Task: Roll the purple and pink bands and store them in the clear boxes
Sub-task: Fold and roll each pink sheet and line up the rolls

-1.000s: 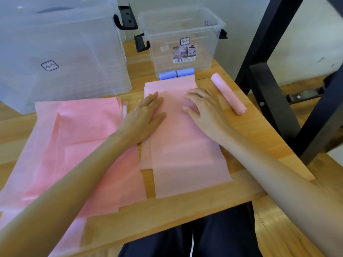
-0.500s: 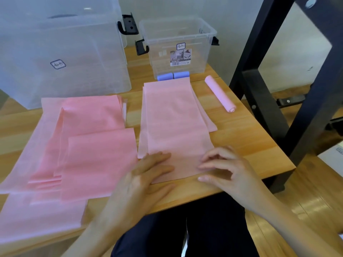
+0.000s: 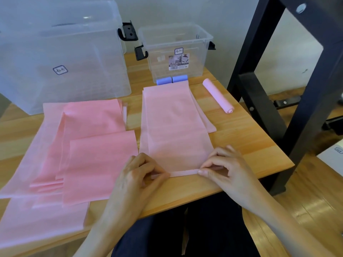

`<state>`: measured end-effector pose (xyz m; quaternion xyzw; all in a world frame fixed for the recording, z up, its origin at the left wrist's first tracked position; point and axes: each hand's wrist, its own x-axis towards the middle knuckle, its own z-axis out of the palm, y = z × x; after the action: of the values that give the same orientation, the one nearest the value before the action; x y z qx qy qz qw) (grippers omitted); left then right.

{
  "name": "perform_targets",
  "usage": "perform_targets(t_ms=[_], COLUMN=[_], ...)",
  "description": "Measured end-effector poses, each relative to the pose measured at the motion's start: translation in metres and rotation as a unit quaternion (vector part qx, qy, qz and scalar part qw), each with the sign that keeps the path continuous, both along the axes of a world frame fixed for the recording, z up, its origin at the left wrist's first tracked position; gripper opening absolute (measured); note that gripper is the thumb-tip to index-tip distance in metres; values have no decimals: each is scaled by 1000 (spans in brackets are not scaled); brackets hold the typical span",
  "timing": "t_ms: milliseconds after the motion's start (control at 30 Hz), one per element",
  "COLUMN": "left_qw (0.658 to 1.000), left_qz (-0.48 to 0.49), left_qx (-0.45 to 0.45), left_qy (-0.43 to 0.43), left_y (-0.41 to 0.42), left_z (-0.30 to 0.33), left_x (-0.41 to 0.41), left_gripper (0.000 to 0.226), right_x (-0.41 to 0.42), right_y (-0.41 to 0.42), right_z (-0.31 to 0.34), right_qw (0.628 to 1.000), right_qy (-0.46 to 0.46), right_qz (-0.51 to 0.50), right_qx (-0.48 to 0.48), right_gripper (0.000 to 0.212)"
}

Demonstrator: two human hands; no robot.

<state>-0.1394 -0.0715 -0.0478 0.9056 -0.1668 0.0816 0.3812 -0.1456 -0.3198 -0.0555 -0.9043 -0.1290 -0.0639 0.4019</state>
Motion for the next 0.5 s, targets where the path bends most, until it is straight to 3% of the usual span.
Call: perform_targets(t_ms=[500], left_qw=[999], left_qz=[24], left_qx=[-17], left_qy=[34], left_y=[-1], left_z=[2], left_x=[-2], left_gripper=[19], right_x=[-2], right_y=[6], right_z=[13], right_qw=[998], right_qy=[36], right_qz=[-48], right_qx=[2], right_gripper=[19])
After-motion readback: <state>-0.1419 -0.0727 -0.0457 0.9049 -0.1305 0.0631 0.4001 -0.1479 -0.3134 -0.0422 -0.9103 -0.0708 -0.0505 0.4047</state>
